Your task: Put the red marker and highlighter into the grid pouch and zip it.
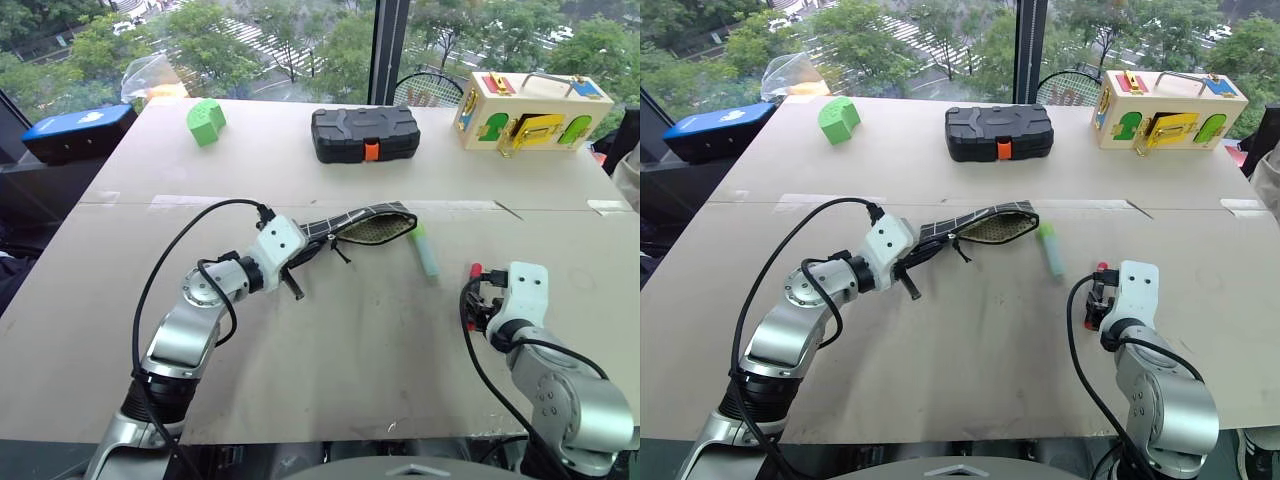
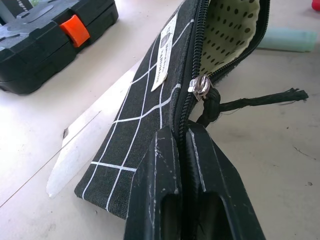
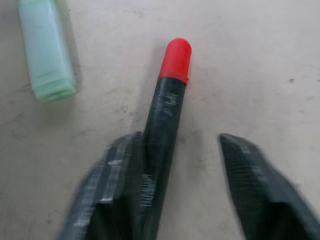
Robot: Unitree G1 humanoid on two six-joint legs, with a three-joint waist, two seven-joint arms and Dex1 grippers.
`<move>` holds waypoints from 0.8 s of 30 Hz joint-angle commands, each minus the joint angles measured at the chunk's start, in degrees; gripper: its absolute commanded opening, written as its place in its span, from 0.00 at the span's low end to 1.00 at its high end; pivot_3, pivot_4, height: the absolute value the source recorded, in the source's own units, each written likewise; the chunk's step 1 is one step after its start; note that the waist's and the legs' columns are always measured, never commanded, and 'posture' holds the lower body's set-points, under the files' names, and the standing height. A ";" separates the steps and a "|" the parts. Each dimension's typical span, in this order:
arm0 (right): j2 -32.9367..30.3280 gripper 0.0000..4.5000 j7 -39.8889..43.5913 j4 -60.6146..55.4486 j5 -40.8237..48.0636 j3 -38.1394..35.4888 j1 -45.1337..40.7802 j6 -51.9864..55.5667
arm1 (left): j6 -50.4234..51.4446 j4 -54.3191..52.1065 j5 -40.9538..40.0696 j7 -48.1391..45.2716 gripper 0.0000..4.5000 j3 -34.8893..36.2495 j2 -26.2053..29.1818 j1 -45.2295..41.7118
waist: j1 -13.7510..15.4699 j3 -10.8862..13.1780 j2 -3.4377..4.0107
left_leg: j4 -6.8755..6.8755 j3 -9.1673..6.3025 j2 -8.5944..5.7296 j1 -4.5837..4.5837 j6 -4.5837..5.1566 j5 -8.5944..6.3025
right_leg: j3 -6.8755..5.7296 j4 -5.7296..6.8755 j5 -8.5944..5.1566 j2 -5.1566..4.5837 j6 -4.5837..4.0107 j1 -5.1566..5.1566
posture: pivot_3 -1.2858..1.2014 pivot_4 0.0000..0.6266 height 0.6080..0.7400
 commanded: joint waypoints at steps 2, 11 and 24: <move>1.10 0.75 -0.30 2.89 0.34 -1.27 0.34 1.05 | -1.07 -1.80 0.19 0.71 0.00 0.15 -0.09 -0.16 | -0.11 -0.01 -0.01 | -0.02 -0.01 -0.01 -0.03 0.00 0.00 | -0.01 -0.02 0.00 0.00 0.00 -0.01 | 0.52 0.24 1.00; -4.18 0.31 0.31 3.74 0.35 2.26 1.56 -0.81 | -1.45 -2.27 0.32 1.11 0.00 0.01 0.01 0.41 | -0.21 -0.01 -0.01 | 0.01 0.03 0.00 0.02 0.00 0.00 | 0.04 -0.02 0.00 -0.01 0.00 0.00 | 0.52 0.24 1.00; -48.77 0.06 32.46 -6.45 20.46 8.24 -18.63 0.46 | -3.11 -1.47 0.90 -0.41 0.00 -1.29 0.94 -1.12 | -0.40 0.51 0.62 | -0.06 0.01 -0.05 0.00 0.34 -0.16 | -0.05 -0.25 0.01 0.02 -0.01 -0.02 | 0.52 0.24 1.00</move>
